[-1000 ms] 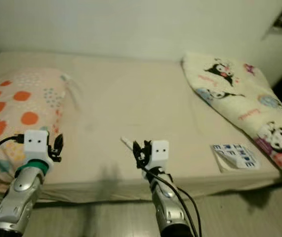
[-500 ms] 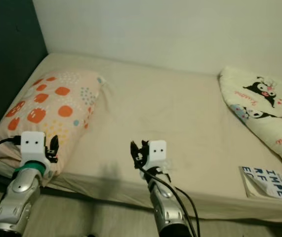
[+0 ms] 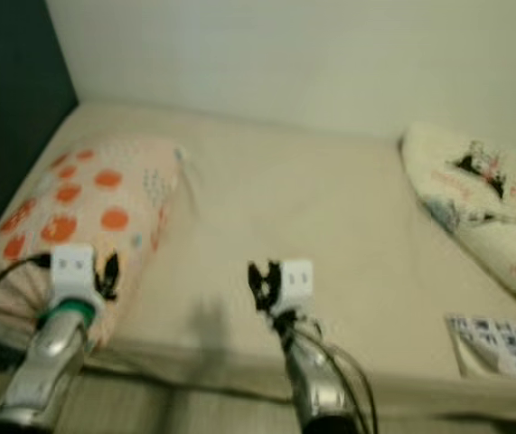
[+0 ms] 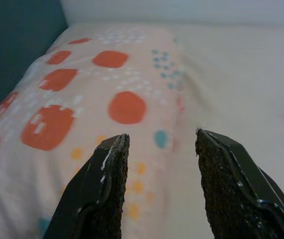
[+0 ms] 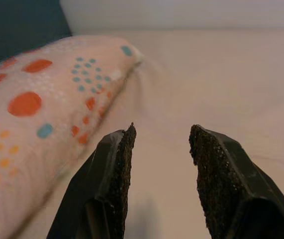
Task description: Clean up the room
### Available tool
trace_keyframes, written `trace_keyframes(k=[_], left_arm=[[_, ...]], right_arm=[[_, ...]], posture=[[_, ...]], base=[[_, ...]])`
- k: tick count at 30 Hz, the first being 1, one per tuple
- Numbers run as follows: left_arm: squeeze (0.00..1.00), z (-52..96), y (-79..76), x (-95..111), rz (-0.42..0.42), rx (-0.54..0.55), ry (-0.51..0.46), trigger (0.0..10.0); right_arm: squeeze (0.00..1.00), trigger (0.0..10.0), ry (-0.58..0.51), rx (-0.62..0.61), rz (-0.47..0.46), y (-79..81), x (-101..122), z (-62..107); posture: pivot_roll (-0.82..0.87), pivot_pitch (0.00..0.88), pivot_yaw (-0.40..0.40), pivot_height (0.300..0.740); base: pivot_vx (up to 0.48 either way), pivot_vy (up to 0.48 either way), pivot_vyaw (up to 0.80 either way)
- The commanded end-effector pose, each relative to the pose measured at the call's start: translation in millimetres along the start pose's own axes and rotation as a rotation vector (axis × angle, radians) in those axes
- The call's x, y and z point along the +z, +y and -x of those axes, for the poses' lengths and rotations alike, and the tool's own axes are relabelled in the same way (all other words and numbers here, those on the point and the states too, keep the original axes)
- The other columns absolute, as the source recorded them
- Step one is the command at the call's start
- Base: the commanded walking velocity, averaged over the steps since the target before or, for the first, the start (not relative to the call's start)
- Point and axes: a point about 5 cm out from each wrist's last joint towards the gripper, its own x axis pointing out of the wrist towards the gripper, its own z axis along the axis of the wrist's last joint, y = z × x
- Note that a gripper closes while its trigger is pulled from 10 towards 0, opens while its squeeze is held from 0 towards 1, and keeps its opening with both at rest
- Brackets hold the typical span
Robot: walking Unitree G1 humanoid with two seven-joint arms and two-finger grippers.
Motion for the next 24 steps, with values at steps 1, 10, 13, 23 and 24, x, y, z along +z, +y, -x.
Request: trace_keyframes(k=[1, 10, 13, 23, 24], left_arm=[[0.00, 1.4, -6.7, -1.9, -0.002, -0.014, 0.002, 10.0], [0.00, 1.1, -6.9, -2.2, -0.001, -0.016, 0.000, 10.0], [0.00, 1.7, -7.8, -1.8, 0.008, -0.028, -0.006, 10.0], [0.00, 1.5, -9.6, -0.8, -0.006, -0.038, -0.007, 10.0], [0.00, 1.6, -9.6, -0.9, -0.001, -0.038, -0.006, 10.0]], right_arm=[[0.00, 10.0, 0.031, -0.028, 0.002, -9.5, -7.3, 6.9], [0.00, 10.0, 0.036, -0.033, 0.000, -10.0, -8.9, 7.8], [0.00, 10.0, 0.036, -0.035, -0.001, -10.1, -9.3, 8.1], [0.00, 10.0, 0.039, -0.036, -0.003, -10.1, -9.7, 8.1], [0.00, 10.0, 0.040, -0.036, -0.004, -10.1, -10.1, 8.2]], posture=[[0.11, 0.025, -0.045, 0.723], [0.11, 0.025, -0.046, 0.723], [0.11, 0.025, -0.046, 0.723], [0.11, 0.031, -0.043, 0.723], [0.11, 0.031, -0.043, 0.723]], base=[[0.296, -0.334, 0.00], [0.063, -0.390, 0.00], [0.000, 0.000, 0.00], [0.000, -0.336, 0.00], [0.000, -0.458, 0.00]])
